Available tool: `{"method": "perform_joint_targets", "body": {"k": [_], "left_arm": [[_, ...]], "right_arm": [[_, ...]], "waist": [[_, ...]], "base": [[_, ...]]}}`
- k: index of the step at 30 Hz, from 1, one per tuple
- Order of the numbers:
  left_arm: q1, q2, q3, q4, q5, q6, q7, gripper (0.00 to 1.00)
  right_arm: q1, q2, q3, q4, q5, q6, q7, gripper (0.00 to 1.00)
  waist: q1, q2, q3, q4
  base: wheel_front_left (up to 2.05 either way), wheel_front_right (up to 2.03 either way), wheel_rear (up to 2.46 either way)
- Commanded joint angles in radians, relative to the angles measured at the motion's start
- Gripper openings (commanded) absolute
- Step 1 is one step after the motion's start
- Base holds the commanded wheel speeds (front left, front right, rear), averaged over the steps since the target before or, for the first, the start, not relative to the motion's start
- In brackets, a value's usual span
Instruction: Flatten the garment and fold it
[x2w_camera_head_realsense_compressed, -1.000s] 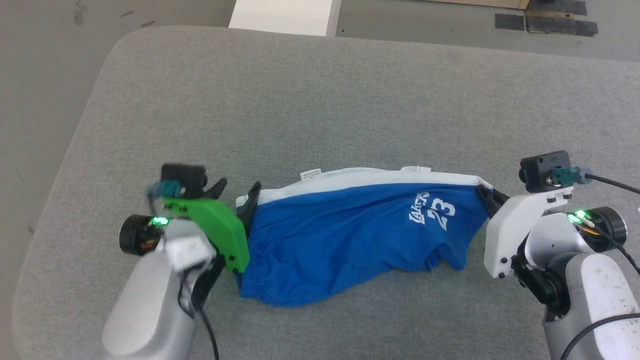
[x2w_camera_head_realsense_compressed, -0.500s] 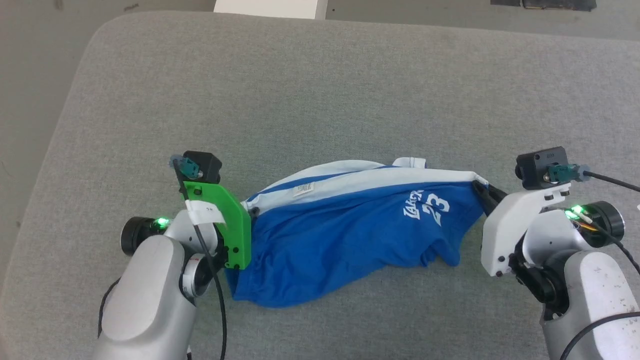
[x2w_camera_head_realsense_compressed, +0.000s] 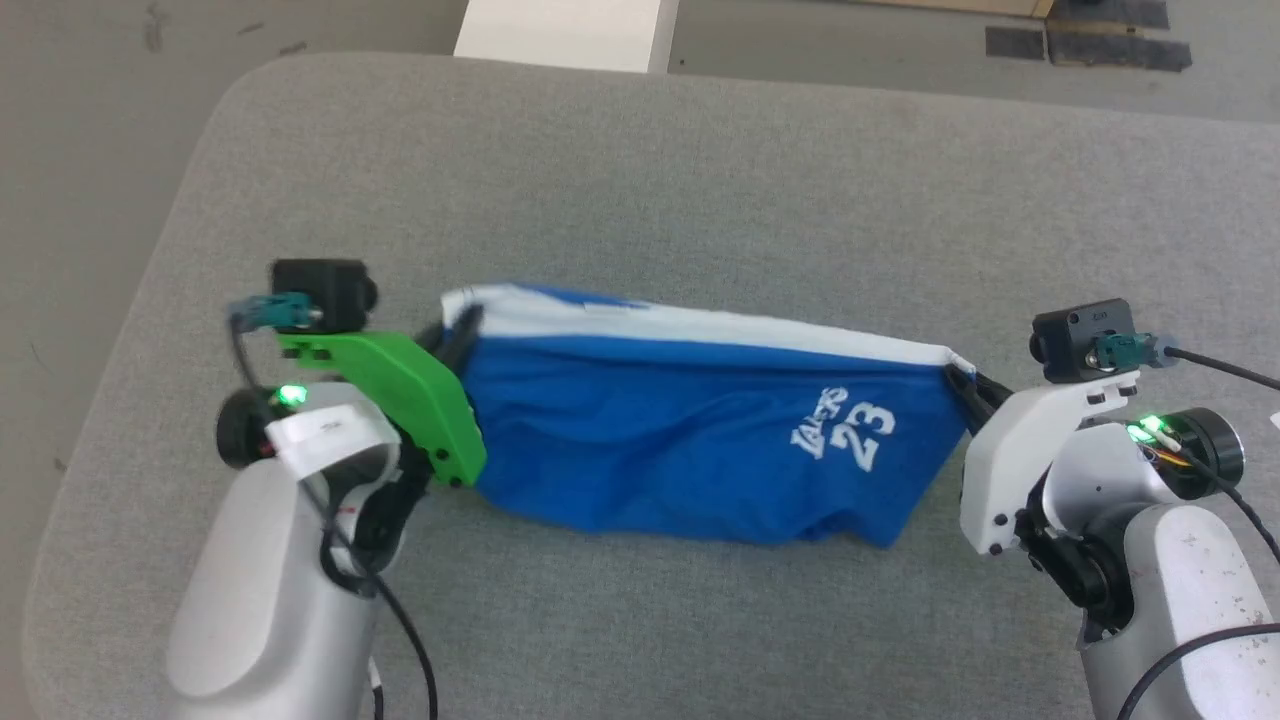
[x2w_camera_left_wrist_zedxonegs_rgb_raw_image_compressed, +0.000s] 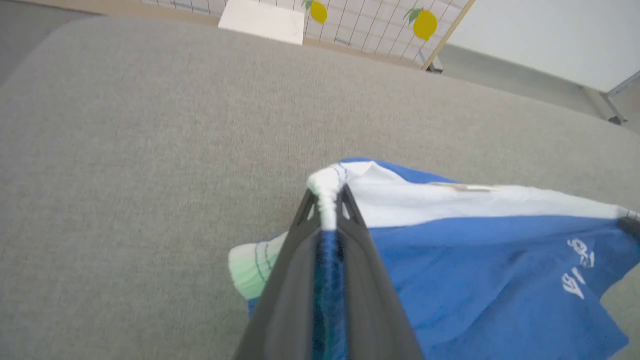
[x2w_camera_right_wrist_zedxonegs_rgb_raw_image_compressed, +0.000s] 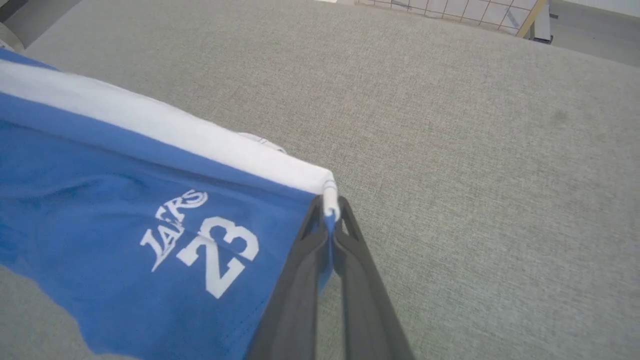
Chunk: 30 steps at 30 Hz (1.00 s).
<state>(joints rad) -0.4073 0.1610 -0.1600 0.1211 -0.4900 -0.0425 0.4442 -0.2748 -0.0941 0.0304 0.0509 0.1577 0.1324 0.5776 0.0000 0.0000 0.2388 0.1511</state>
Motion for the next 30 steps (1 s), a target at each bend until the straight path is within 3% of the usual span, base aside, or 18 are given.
{"method": "perform_joint_targets", "body": {"k": [1, 8, 17, 30], "left_arm": [[0.015, 0.002, 0.015, -0.021, -0.003, 0.001, -0.039, 0.00], [0.143, -0.010, 0.058, -0.096, -0.011, 0.007, -0.184, 0.00], [0.352, -0.044, 0.068, -0.131, -0.046, 0.049, -0.211, 0.00], [0.313, -0.034, 0.072, -0.125, -0.064, 0.046, -0.211, 0.00]], "right_arm": [[-0.010, 0.000, -0.004, 0.001, -0.001, -0.002, -0.011, 0.00], [0.010, 0.004, -0.002, 0.006, 0.012, -0.002, -0.023, 0.00], [0.113, 0.013, -0.014, -0.006, 0.036, -0.002, -0.013, 0.00], [0.130, 0.022, -0.021, -0.039, 0.052, -0.002, -0.006, 0.00]], "waist": [[0.0000, 0.0000, -0.021, -0.001], [0.0000, 0.0000, -0.067, -0.028], [0.0000, 0.0000, -0.097, -0.043], [0.0000, 0.0000, -0.110, -0.047]], "base": [[0.00, 0.00, 0.00], [0.00, 0.00, 0.00], [0.00, 0.00, 0.00], [0.00, 0.00, 0.00]]}}
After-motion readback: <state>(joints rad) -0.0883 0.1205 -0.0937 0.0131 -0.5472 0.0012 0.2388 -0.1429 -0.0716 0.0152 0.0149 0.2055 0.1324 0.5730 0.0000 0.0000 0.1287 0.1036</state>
